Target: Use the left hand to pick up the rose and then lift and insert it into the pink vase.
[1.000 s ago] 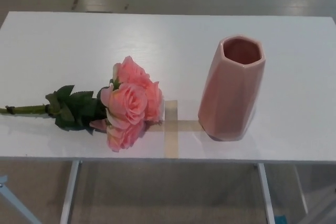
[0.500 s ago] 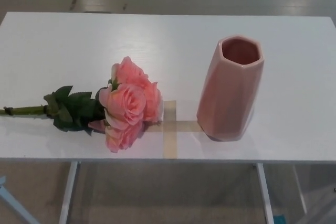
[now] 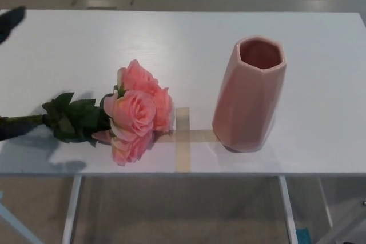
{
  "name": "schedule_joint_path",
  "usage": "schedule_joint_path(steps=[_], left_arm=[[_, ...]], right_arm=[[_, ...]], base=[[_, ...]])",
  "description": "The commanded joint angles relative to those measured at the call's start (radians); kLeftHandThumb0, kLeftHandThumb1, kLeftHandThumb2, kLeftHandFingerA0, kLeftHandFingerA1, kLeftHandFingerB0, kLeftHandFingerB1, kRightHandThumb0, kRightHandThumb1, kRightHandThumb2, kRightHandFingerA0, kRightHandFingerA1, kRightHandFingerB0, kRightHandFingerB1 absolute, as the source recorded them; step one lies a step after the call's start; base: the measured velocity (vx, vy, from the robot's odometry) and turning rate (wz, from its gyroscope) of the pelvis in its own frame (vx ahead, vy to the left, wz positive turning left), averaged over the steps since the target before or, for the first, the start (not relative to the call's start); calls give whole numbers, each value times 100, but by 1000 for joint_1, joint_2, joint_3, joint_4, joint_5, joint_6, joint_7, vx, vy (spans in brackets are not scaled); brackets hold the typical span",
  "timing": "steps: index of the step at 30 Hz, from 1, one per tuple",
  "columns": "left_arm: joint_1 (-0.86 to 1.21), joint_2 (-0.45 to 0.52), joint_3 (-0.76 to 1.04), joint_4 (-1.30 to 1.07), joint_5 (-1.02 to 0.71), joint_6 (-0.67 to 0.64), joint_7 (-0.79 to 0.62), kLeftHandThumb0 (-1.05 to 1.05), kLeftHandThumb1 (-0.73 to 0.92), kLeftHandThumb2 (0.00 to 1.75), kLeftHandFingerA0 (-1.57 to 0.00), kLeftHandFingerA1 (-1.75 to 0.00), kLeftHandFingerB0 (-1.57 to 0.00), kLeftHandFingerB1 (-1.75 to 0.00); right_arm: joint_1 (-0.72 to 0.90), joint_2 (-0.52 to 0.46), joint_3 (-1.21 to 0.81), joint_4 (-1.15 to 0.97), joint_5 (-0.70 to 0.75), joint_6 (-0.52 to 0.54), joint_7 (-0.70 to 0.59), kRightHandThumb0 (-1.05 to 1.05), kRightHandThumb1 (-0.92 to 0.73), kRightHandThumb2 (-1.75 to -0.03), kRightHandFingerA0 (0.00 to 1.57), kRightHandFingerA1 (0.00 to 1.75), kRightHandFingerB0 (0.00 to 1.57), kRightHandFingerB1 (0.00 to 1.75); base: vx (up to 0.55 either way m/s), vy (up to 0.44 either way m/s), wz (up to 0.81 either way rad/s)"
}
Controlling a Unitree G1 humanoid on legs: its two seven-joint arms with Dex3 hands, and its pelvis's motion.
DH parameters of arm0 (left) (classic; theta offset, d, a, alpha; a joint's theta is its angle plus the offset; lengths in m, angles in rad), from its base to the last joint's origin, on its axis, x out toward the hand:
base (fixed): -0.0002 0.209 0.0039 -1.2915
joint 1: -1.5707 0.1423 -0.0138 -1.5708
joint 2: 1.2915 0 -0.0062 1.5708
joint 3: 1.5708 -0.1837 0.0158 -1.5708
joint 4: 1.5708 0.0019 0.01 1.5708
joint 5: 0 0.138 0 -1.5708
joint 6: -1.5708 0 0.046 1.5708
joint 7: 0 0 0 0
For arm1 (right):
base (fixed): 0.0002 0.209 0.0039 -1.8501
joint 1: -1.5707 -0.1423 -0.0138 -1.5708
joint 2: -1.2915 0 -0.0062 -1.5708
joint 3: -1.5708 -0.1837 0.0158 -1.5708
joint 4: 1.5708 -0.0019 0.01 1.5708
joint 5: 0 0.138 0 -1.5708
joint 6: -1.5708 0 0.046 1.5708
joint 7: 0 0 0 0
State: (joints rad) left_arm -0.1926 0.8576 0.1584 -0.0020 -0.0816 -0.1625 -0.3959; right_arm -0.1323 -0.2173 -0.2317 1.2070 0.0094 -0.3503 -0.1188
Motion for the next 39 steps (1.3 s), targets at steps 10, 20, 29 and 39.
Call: schedule_joint_path(steps=[10,20,29,39], left_arm=[[-361,21,-374,260,388,236,-80,-45,32,69,-4,-21,-3,-19],[-481,-44,-503,424,454,262,-68,-46,32,71,0,-21,0,-22],[-510,-108,-526,484,491,277,-61,-47,33,72,0,-21,0,-22],[-499,-164,-547,480,524,291,-72,-46,32,71,0,-21,0,-23]], right_arm=[[-2,7,-8,-15,22,-17,16,-12,-61,-57,57,50,47,44],[-5,9,-11,-16,18,-21,19,-12,-61,-57,58,50,48,44],[-4,12,-13,-22,18,-24,16,-12,-61,-57,58,50,48,44],[-3,14,-19,-21,23,-21,25,-12,-61,-57,58,50,48,44]], base=[[0,0,0],[0,0,0],[0,0,0],[0,0,0]])
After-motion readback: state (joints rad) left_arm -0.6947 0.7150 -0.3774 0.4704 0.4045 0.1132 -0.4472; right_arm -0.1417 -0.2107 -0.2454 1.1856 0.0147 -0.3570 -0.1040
